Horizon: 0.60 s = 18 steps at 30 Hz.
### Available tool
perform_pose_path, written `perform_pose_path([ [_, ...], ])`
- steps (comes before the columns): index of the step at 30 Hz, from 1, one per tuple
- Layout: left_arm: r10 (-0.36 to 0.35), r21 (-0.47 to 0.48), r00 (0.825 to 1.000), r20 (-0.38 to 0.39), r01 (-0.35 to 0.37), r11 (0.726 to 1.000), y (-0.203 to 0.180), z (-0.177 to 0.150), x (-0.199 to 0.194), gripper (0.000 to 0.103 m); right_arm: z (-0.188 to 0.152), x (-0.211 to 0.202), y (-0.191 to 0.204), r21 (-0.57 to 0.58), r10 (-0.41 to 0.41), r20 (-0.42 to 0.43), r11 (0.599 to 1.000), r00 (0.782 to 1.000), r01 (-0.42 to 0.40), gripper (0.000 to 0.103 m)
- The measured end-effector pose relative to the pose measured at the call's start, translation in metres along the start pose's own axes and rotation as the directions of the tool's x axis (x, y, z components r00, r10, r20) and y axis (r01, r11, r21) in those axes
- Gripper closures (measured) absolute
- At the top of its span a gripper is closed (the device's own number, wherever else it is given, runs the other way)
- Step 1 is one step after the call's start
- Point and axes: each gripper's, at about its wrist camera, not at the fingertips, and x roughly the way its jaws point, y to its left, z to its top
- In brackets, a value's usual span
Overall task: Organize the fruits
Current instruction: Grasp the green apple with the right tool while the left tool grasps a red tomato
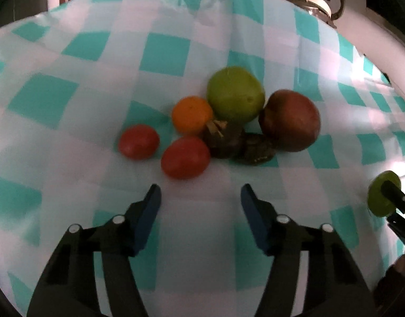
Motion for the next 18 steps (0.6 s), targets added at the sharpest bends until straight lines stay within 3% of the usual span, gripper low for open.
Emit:
perform_pose_path([
  [6,0.068,0.102,0.998,-0.020,-0.065,0.993,-0.005,0.013,0.017,0.046,0.001,0.001,0.002,-0.005,-0.004,0.001,1.000,1.000,0.004,0.043],
  [13,-0.002,0.211,1.000,-0.029,0.008,0.978,0.006,0.023,0.025,0.040,0.001,0.001,0.001,0.003,-0.001,-0.001,1.000,1.000,0.001,0.043],
  [18,0.021,0.313,1.000,-0.003,-0.019,0.950,0.000,0.027,0.028,0.037,0.002,0.002,0.001,0.004,-0.003,-0.002,1.000,1.000,0.003,0.043],
])
